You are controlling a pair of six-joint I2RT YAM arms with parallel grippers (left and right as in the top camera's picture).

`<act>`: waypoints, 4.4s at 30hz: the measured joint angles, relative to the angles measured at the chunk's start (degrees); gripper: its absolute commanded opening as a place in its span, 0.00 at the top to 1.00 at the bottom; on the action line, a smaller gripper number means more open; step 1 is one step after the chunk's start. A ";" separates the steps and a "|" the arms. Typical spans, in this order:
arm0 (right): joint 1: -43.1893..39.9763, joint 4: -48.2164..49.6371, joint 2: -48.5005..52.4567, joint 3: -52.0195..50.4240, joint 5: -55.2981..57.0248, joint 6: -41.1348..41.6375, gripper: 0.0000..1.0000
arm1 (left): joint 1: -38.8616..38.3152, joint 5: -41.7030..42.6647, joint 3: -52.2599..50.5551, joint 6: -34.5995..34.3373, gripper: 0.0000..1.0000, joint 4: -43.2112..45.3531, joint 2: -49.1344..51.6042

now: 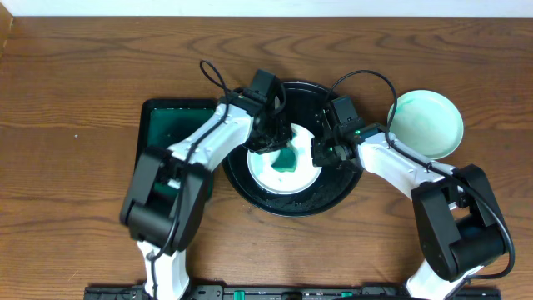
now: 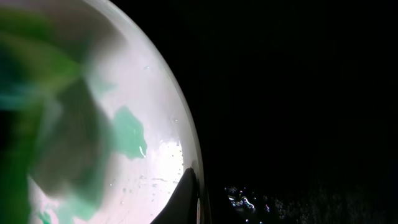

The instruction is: Clean dirty plates on tray and stack at the side

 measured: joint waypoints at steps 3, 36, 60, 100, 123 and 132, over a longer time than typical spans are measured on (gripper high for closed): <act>0.00 0.00 0.00 0.00 -0.02 0.00 0.99 | 0.00 3.39 0.00 -0.17 0.93 2.54 2.84; 0.00 0.04 0.00 0.00 -0.07 0.00 0.99 | -0.24 8.52 0.00 -1.51 0.93 5.73 -0.04; 0.00 -0.15 0.00 0.00 -0.04 -0.02 0.99 | -2.99 9.22 -0.28 -1.66 0.93 11.10 5.14; 0.11 -0.90 0.00 0.13 -1.55 -0.02 0.99 | -1.68 -29.00 8.04 6.51 0.93 -20.00 4.44; 0.24 -2.82 -2.58 -0.02 -1.38 -3.32 0.99 | 9.27 -45.64 7.96 6.10 0.93 -29.09 -12.20; 0.35 -6.69 -16.74 -0.28 0.37 -7.32 0.40 | 19.65 -41.94 7.89 6.43 0.93 -29.09 -11.85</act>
